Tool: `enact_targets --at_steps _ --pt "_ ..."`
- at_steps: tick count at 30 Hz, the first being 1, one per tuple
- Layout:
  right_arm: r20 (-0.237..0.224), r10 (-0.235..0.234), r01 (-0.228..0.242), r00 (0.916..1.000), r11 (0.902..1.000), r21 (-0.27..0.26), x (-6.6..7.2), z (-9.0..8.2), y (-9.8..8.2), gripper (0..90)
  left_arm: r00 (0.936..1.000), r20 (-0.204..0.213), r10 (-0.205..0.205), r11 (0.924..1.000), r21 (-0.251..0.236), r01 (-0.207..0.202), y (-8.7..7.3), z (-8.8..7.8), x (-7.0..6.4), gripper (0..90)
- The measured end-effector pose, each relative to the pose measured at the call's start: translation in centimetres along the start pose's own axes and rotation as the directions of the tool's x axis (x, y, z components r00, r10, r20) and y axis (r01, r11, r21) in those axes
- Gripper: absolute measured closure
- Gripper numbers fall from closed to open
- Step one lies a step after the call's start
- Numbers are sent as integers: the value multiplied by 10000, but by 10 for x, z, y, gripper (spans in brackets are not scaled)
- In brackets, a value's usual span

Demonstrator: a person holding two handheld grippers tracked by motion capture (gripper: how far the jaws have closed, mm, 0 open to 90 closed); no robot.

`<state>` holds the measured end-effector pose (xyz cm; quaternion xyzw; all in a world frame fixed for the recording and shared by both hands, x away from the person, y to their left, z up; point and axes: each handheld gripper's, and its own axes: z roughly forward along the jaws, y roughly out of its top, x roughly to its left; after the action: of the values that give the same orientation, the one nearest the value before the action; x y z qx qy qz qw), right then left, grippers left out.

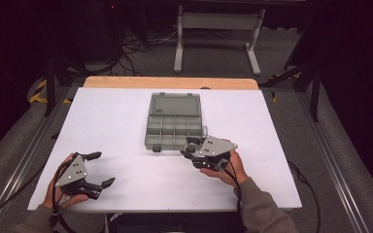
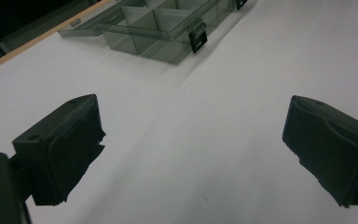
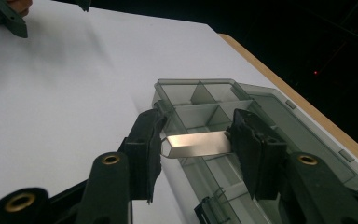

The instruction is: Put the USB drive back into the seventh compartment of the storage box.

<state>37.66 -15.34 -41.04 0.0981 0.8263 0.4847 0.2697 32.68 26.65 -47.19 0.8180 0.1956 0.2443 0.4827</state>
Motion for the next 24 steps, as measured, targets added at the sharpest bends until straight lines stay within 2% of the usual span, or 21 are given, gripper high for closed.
enact_targets --at_steps 12,24 --pt "439 322 -318 9985 9994 -110 -12 -2 -4 535 10000 -24 -14 10000 17 14 -1 1 0 57" --pt "529 513 -509 9973 9987 -85 -16 6 -4 535 10000 -31 3 10000 66 -3 -1 1 1 57"
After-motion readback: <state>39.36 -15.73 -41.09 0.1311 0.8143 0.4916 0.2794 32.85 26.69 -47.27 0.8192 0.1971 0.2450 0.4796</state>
